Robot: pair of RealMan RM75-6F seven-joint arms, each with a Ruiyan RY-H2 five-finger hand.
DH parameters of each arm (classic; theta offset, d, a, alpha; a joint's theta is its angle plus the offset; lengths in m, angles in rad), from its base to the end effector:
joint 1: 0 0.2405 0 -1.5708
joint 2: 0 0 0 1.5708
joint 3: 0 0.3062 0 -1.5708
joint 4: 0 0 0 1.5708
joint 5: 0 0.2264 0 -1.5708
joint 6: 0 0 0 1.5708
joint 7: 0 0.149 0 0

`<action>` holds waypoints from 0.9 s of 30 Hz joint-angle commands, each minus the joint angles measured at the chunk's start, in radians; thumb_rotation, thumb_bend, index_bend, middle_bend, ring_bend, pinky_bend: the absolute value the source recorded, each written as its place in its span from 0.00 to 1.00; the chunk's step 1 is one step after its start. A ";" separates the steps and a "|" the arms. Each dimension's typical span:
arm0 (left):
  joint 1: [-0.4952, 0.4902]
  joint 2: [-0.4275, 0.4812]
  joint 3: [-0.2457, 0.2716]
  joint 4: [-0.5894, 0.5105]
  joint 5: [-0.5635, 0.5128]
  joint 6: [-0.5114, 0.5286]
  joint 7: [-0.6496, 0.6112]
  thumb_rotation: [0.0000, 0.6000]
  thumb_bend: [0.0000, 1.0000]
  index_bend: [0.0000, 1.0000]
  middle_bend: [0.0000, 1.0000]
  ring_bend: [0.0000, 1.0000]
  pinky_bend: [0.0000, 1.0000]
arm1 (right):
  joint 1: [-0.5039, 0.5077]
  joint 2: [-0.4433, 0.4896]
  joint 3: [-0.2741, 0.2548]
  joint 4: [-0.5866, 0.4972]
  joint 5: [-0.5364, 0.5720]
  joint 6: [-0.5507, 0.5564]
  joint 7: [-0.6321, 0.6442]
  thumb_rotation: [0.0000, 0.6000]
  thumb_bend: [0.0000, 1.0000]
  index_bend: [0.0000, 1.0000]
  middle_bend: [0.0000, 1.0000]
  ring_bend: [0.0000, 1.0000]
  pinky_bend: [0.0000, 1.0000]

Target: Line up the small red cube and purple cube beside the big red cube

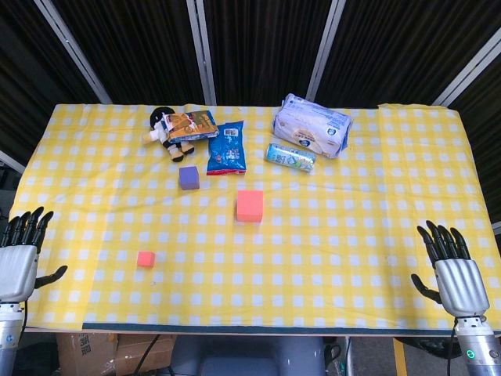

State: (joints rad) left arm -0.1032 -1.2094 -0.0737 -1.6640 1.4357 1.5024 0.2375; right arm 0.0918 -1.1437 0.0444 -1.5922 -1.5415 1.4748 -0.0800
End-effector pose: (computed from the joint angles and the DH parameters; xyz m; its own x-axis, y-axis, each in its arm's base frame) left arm -0.3455 0.2010 0.1367 0.4747 -0.0244 0.8798 0.8799 0.0348 -0.4738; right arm -0.3587 -0.1925 0.1541 0.4668 -0.0109 0.8843 -0.8832 -0.0571 0.4655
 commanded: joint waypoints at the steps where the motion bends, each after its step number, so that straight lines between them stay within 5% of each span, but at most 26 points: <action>1: 0.000 0.000 0.000 0.000 0.000 -0.001 0.001 1.00 0.12 0.00 0.00 0.00 0.00 | 0.000 0.000 0.000 0.000 0.000 -0.001 0.000 1.00 0.34 0.00 0.00 0.00 0.00; 27: -0.040 0.008 -0.012 -0.047 -0.048 -0.071 0.049 1.00 0.12 0.00 0.00 0.00 0.00 | 0.002 0.018 -0.008 -0.019 0.013 -0.027 0.039 1.00 0.34 0.00 0.00 0.00 0.00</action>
State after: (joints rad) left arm -0.1446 -1.1987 -0.0882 -1.7128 1.3850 1.4279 0.2835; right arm 0.0935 -1.1273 0.0376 -1.6098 -1.5302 1.4501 -0.0437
